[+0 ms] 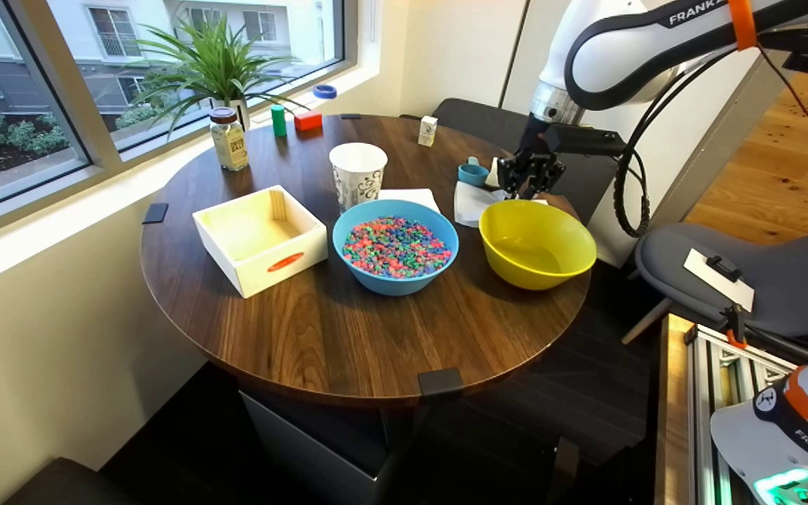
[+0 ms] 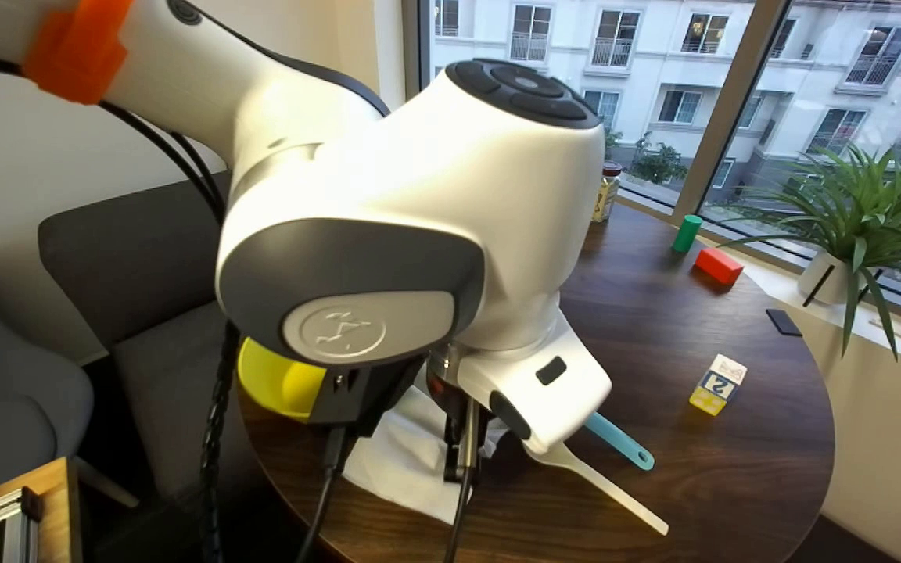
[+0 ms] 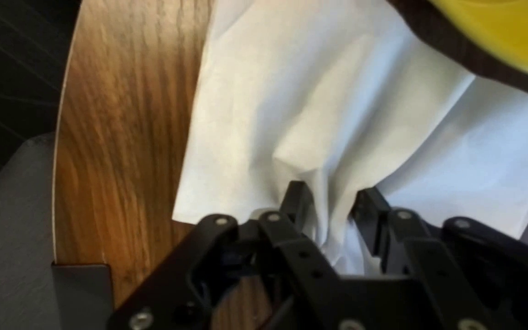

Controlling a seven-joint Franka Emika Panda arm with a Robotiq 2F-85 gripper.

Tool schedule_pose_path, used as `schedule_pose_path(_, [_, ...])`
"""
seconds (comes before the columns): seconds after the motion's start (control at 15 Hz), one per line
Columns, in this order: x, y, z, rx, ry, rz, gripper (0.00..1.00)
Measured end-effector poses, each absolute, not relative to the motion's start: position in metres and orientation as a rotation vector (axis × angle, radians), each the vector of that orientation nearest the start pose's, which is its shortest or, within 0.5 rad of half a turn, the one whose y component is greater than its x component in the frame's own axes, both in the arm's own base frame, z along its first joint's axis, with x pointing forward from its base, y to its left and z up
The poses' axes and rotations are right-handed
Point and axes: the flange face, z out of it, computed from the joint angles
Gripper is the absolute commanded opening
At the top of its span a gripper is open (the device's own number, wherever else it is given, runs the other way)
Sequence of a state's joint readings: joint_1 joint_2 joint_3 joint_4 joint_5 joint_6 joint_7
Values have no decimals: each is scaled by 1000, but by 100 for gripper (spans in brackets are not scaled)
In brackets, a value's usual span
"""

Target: Pick up the yellow bowl and move it backwards on the table, wipe the yellow bowl with the white paper towel on the far right, put the white paper towel onto the table

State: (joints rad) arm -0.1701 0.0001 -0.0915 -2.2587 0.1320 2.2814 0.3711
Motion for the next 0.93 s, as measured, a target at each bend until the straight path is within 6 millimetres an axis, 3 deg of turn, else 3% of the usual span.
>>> schedule_pose_path(0.07, [506,-131,366,-2848,1062,-25,0])
schedule_pose_path(0.47, [508,-120,386,-2870,1015,-78,0])
schedule_pose_path(0.93, [494,-118,451,-2950,931,-282,0])
